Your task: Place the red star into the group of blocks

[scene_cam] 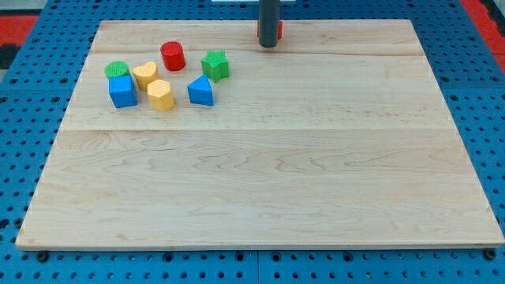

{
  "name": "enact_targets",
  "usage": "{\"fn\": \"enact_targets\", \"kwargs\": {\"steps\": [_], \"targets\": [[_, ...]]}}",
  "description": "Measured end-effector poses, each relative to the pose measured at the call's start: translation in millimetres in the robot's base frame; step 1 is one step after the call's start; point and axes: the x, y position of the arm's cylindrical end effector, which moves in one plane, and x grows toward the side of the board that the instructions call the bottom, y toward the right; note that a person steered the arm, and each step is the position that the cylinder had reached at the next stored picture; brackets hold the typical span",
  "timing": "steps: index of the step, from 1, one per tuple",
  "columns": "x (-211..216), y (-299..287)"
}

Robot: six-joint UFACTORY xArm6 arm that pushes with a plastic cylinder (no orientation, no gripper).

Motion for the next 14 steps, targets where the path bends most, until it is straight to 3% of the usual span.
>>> {"fn": "enact_targets", "kwargs": {"steps": [1,2,4,6,7,9,10,11,14], "targets": [[-6,80],[-48,67],[-50,-25],[-27,44],[-23,13],[-32,-121],[-36,-83],[-51,-83],[-40,-185]]}}
